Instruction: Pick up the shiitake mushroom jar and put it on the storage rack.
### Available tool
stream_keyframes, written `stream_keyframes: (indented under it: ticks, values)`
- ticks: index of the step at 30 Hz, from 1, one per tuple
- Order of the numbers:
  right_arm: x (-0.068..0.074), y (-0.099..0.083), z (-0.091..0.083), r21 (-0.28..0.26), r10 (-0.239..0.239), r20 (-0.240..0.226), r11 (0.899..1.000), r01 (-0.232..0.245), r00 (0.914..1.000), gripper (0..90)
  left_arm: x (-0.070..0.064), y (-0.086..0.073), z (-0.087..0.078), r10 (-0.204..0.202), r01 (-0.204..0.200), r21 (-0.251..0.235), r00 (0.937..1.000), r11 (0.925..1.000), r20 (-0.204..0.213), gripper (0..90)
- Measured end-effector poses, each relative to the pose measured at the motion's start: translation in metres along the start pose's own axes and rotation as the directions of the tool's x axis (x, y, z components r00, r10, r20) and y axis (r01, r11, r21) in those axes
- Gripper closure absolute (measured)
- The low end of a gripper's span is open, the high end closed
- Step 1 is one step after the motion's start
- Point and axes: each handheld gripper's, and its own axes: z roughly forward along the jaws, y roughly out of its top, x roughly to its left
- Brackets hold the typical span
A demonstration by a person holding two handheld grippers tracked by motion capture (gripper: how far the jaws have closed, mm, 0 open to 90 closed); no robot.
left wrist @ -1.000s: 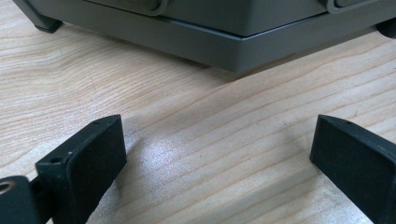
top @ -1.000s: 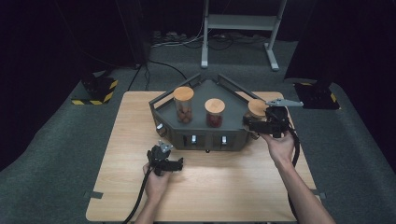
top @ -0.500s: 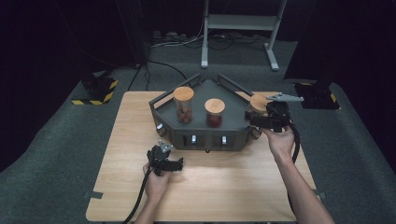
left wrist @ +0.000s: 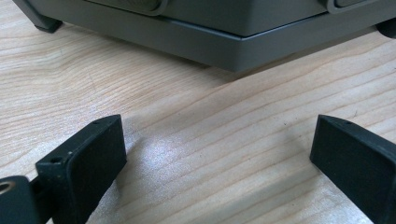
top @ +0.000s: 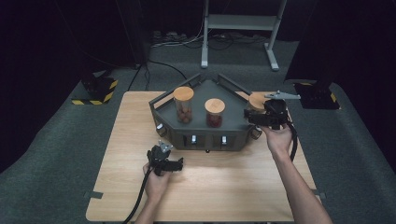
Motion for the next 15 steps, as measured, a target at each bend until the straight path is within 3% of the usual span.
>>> stream_keyframes:
  ticks: [15]
  values:
    - [0.012,0.005,0.02,0.006,-0.008,0.009,1.0,0.008,0.9999,25.2,0.0,0.0,0.0,-0.002,0.002,-0.001,1.0,1.0,0.001,3.3]
